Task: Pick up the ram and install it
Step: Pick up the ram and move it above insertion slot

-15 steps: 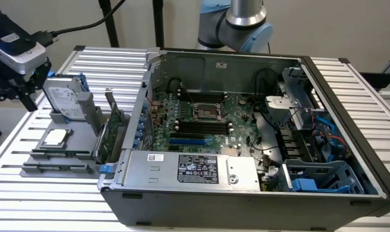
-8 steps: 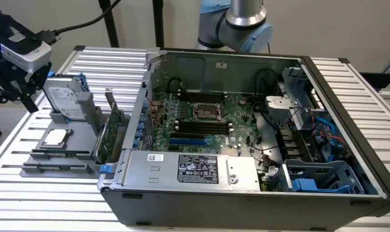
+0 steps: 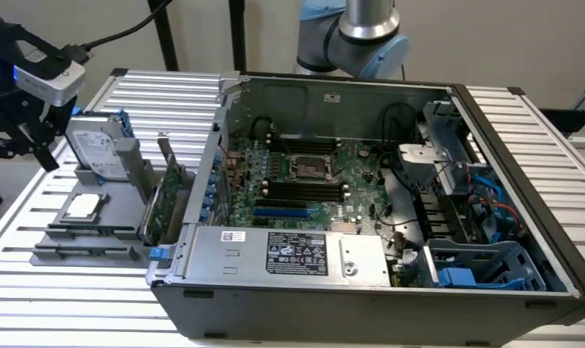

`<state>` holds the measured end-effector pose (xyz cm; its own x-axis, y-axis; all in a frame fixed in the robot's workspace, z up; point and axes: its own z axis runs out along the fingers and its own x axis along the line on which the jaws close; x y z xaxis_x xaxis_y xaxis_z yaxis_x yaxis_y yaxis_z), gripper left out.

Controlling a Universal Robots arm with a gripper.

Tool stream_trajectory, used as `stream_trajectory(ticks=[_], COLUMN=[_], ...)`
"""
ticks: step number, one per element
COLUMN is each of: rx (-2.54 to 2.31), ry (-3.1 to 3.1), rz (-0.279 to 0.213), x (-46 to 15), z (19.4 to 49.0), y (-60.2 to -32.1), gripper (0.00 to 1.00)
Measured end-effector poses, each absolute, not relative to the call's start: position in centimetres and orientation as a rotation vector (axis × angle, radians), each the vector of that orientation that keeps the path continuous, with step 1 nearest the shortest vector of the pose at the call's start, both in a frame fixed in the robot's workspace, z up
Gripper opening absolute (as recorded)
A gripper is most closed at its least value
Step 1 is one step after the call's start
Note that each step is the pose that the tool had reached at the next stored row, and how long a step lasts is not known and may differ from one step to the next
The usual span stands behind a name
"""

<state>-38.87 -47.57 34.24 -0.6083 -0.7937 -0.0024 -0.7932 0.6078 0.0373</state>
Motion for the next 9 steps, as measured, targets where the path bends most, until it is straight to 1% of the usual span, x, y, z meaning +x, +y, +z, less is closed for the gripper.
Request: stream_trajectory(ticks=[9], rx=[1.606], ry=[-2.68], rz=[-0.052], x=[-38.87], z=[33.32], y=[-47.57], gripper=[0.0])
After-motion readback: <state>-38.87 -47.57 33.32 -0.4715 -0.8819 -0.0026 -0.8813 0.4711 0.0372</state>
